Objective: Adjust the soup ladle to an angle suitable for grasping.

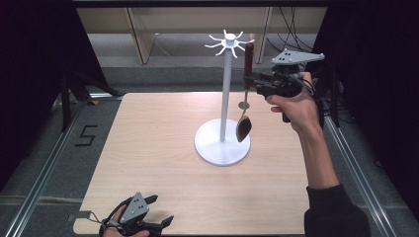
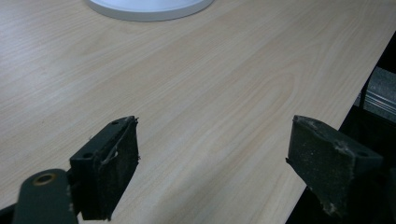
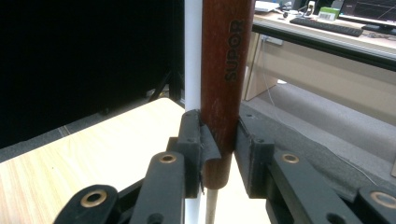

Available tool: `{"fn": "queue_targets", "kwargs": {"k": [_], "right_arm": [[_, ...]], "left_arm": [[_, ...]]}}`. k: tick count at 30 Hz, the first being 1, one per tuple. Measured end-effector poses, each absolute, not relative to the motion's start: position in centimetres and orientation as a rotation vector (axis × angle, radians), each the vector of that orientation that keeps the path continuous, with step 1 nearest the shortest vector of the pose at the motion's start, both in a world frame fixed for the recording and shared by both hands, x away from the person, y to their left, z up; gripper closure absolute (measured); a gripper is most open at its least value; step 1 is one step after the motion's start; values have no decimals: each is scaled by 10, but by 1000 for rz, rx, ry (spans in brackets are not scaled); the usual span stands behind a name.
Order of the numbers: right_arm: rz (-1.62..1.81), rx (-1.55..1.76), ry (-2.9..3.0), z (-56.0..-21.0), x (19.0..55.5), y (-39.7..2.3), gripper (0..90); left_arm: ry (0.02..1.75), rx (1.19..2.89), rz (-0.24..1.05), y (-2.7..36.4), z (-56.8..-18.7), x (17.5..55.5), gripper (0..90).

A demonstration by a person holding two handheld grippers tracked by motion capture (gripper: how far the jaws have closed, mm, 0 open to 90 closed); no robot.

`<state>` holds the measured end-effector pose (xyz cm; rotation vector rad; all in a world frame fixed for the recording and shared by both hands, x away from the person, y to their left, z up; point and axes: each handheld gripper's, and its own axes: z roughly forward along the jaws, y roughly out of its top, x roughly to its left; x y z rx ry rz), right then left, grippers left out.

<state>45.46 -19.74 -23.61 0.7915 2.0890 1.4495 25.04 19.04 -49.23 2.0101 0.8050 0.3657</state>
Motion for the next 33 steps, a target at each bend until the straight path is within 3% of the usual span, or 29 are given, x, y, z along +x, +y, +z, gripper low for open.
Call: {"fn": "queue_targets", "kwargs": {"k": [8,19,33], "right_arm": [[1491,820,2060,-237,456,-193,722],[1533,838,2044,-245,442,-208,559],[1533,827,2058,-277,421,-227,455]], "left_arm": [[777,2026,378,192,-492,251,156],[772,2035,384,192,-492,252,156],[776,2046,396,193,-492,253,156]]}}
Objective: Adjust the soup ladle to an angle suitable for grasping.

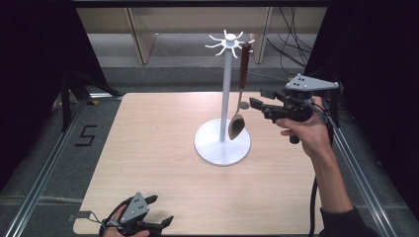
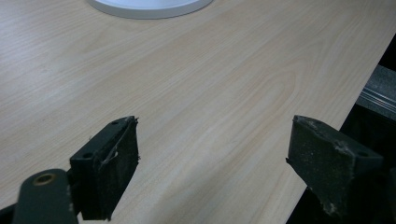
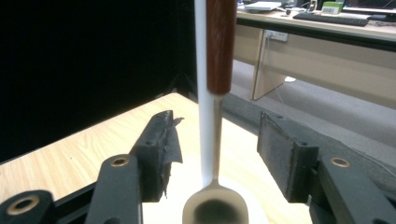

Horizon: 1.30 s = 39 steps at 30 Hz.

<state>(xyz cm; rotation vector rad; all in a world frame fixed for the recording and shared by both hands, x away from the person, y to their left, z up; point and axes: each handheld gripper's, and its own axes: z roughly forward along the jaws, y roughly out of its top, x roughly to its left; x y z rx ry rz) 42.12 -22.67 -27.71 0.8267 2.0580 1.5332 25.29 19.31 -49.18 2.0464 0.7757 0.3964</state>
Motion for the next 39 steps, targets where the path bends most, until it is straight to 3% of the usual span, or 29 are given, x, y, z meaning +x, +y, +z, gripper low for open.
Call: {"fn": "queue_targets", "kwargs": {"k": [39], "right_arm": [[1404,927,2236,-375,393,-228,394]], "left_arm": [[831,1980,343,188,-493,253,156]]}}
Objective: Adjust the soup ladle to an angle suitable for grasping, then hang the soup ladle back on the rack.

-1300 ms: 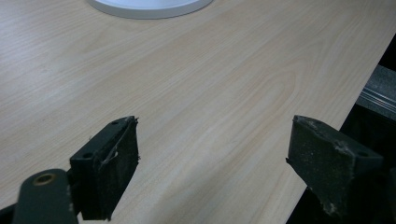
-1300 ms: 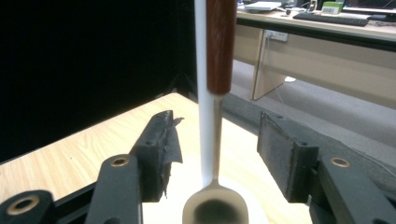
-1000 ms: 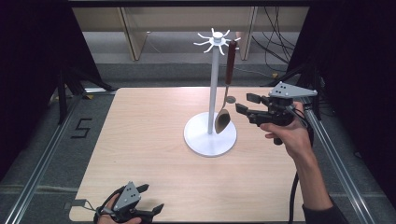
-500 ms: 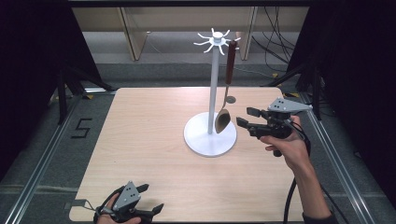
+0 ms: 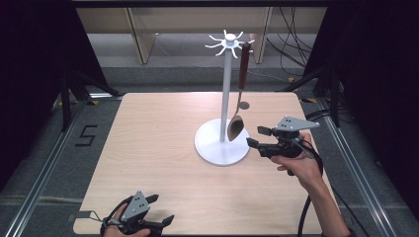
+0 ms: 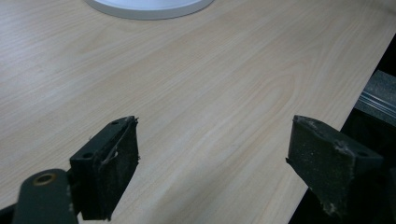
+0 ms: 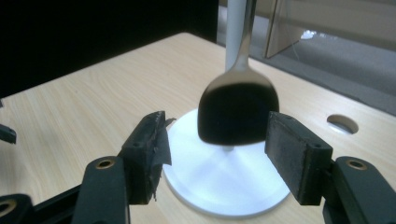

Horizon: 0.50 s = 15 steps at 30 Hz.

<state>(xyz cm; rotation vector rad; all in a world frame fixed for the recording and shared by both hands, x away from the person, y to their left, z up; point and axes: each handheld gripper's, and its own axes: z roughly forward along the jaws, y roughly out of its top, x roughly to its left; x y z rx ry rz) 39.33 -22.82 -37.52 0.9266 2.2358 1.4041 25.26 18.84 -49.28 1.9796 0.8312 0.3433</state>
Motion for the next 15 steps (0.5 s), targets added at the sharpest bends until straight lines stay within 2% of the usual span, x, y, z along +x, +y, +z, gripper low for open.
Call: {"fn": "queue_targets", "kwargs": {"k": [6,11,15], "right_arm": [[1341,924,2308,-396,394,-222,385],[1307,950,2360,-406,393,-219,382],[1310,945,2365,-412,392,-218,376]], "left_arm": [[776,2034,384,193,-491,253,156],[826,2007,364,193,-492,250,156],[772,2038,401,194,-491,252,156]]}}
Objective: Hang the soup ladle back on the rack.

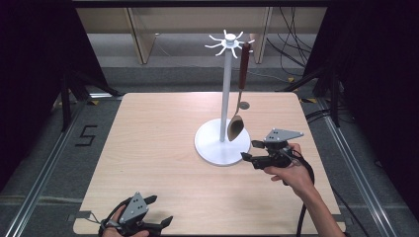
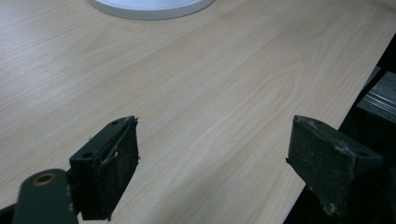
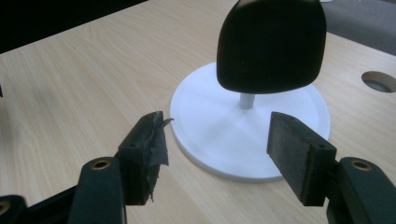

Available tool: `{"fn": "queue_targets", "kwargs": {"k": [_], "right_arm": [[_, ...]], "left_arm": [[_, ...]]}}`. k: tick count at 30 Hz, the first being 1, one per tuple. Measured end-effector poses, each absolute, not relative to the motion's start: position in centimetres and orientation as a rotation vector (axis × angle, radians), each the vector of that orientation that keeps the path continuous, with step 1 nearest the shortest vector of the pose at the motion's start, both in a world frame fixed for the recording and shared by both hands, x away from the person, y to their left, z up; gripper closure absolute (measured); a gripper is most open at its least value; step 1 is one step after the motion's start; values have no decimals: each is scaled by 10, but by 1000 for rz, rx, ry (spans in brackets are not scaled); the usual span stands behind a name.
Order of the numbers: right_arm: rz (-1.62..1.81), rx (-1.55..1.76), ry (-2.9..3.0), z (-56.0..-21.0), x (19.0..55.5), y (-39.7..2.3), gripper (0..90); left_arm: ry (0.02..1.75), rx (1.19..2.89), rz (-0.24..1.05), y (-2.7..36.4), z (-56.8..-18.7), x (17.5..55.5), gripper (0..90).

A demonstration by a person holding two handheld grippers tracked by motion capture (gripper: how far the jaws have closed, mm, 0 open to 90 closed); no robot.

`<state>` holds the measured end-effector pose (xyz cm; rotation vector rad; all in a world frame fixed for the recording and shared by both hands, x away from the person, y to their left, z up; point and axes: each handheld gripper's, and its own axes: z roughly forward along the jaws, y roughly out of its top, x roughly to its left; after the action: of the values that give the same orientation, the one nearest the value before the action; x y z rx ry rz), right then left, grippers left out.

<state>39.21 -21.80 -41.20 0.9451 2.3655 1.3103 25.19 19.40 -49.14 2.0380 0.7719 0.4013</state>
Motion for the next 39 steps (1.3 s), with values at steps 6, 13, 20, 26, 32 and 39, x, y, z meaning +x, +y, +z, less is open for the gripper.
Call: {"fn": "queue_targets", "kwargs": {"k": [6,13,20,26,32,39], "right_arm": [[1303,951,2388,-418,387,-218,374],[1311,920,2417,-422,378,-215,368],[1325,885,2453,-431,375,-211,347],[1314,885,2488,-438,370,-207,331],[1304,875,2518,-445,365,-207,314],[1260,968,2515,-452,365,-209,198]], "left_arm": [[775,2040,395,193,-491,250,156],[764,2040,406,194,-491,249,156],[772,2032,400,194,-491,249,156],[769,2038,405,194,-491,248,156],[764,2043,408,194,-491,249,156],[768,2049,404,194,-491,249,156]]}}
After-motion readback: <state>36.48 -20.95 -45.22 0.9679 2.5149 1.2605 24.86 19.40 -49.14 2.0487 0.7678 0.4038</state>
